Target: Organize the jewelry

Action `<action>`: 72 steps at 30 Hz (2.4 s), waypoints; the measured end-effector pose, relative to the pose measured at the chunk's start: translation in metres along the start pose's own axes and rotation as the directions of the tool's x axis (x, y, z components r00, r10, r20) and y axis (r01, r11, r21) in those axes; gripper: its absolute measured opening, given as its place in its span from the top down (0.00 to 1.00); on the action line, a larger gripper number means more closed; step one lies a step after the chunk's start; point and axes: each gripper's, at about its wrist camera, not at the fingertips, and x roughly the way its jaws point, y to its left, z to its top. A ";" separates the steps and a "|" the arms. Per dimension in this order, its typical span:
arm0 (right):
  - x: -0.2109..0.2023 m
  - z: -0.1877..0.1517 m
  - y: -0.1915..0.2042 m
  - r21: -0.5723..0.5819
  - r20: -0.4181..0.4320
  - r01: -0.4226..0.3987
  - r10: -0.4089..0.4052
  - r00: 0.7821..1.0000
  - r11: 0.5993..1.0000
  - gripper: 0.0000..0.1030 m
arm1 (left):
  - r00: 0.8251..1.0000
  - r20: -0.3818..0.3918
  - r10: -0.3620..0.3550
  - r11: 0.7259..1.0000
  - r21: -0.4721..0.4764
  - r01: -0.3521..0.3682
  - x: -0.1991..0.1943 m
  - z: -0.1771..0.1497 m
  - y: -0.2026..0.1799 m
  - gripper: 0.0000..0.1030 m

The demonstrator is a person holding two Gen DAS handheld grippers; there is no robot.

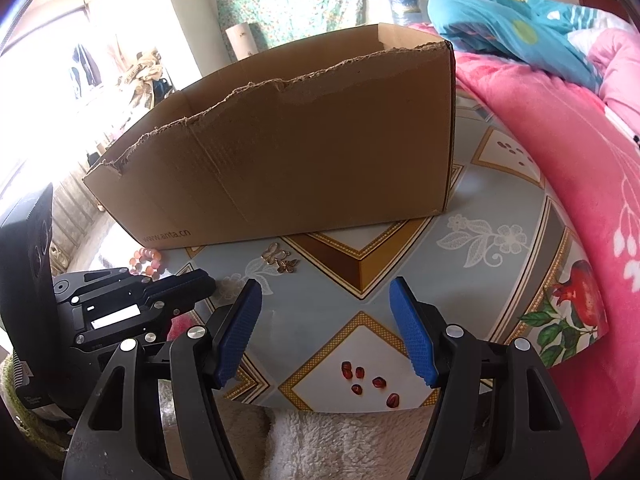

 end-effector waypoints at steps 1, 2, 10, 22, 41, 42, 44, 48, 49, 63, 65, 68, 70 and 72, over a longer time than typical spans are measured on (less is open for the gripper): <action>0.000 0.000 0.000 0.000 0.000 0.000 0.000 1.000 1.000 0.38 | 1.000 -0.001 -0.002 1.000 -0.002 0.002 0.000 0.000 0.001 0.99; 0.001 -0.001 0.000 -0.002 -0.001 0.000 0.000 1.000 1.000 0.38 | 1.000 0.000 -0.001 1.000 -0.002 0.001 0.001 0.000 0.000 0.99; 0.005 0.000 0.004 -0.006 -0.007 -0.005 0.005 1.000 1.000 0.38 | 1.000 0.014 -0.004 1.000 -0.016 0.004 -0.006 -0.002 0.002 0.99; 0.004 -0.002 0.007 -0.008 -0.005 -0.009 0.009 1.000 1.000 0.38 | 1.000 0.024 0.004 1.000 -0.020 -0.003 -0.008 -0.001 0.001 0.99; 0.007 -0.001 0.008 -0.006 -0.010 -0.007 0.007 1.000 1.000 0.38 | 1.000 0.020 0.011 1.000 -0.027 -0.010 -0.006 -0.002 0.004 0.99; 0.008 -0.001 0.008 -0.007 -0.011 -0.007 0.007 1.000 1.000 0.38 | 1.000 0.019 0.010 1.000 -0.027 -0.010 -0.006 -0.002 0.004 0.99; 0.008 -0.001 0.008 -0.006 -0.011 -0.008 0.008 1.000 1.000 0.38 | 1.000 0.018 0.011 1.000 -0.025 -0.011 -0.006 -0.002 0.005 0.99; 0.008 -0.001 0.008 -0.005 -0.014 -0.010 0.010 1.000 1.000 0.38 | 1.000 0.014 0.011 1.000 -0.028 -0.011 -0.005 -0.001 0.005 0.99; 0.009 -0.001 0.007 -0.006 -0.015 -0.010 0.010 1.000 1.000 0.38 | 1.000 0.013 0.011 1.000 -0.028 -0.011 -0.004 -0.001 0.005 0.99; 0.013 0.003 0.006 0.001 -0.024 -0.008 0.008 1.000 1.000 0.38 | 1.000 0.009 0.009 1.000 -0.030 -0.009 0.000 0.002 0.005 0.99; 0.012 0.003 0.006 0.001 -0.023 -0.007 0.007 1.000 1.000 0.38 | 1.000 0.010 0.010 1.000 -0.030 -0.009 -0.001 0.002 0.005 0.99; 0.013 0.002 0.003 0.007 -0.026 -0.009 0.009 1.000 1.000 0.38 | 1.000 0.008 0.011 1.000 -0.027 -0.010 -0.001 0.002 0.005 0.99; 0.013 0.001 0.002 0.011 -0.026 -0.011 0.011 1.000 1.000 0.38 | 1.000 0.006 0.012 1.000 -0.025 -0.012 -0.001 0.002 0.005 0.99; 0.013 0.001 0.000 0.013 -0.028 -0.012 0.012 1.000 1.000 0.38 | 1.000 0.005 0.013 1.000 -0.023 -0.013 -0.001 0.003 0.005 0.99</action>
